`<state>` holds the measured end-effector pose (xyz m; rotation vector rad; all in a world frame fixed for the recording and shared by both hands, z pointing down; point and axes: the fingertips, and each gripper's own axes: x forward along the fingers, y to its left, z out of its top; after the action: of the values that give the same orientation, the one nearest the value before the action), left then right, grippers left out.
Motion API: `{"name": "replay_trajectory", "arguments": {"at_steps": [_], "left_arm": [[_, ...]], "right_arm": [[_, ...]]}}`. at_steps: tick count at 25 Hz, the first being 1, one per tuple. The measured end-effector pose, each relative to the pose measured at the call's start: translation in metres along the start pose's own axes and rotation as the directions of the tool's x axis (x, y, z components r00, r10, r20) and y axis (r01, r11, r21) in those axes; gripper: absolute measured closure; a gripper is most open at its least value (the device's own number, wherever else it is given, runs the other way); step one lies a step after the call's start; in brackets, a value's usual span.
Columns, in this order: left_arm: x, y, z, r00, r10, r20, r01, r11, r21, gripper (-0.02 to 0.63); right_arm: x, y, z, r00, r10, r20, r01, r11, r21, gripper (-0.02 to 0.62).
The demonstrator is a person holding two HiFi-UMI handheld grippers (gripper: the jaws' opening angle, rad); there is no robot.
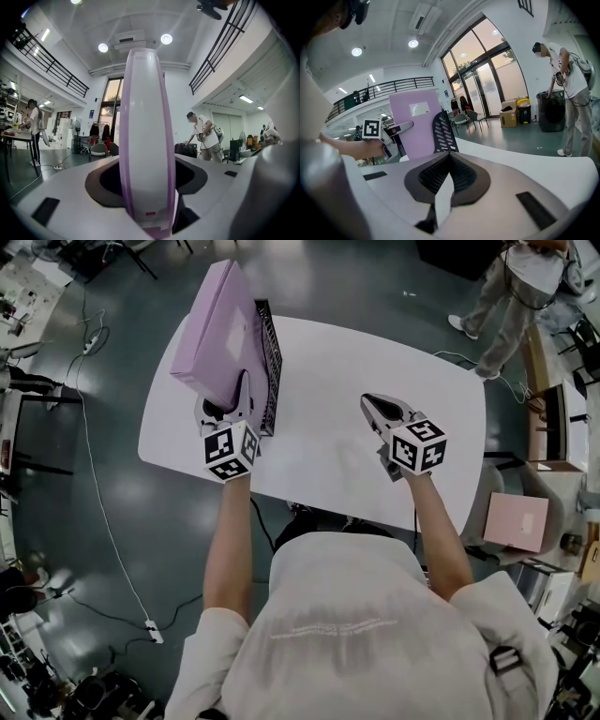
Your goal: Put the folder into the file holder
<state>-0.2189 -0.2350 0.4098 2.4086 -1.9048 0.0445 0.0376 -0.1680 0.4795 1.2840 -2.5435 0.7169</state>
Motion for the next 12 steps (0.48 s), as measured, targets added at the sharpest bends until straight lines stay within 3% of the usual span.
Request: {"name": "replay_trajectory", "arguments": {"at_steps": [6,12], "left_arm": [[0.0001,0.0006,0.0017,1.000,0.030,-0.002,-0.030,0.997,0.068,0.437],[0.0006,-0.0003,0.0057,0.998,0.048,0.050,-0.051,0.997,0.049,0.453]], "right_arm": [[0.0048,0.0021,-0.0027,1.000,0.019,-0.008,-0.019,1.000,0.011,0.571],[0.0039,-0.0029,-0.0052,1.000,0.013,-0.014,-0.013,1.000,0.022,0.571]]}}
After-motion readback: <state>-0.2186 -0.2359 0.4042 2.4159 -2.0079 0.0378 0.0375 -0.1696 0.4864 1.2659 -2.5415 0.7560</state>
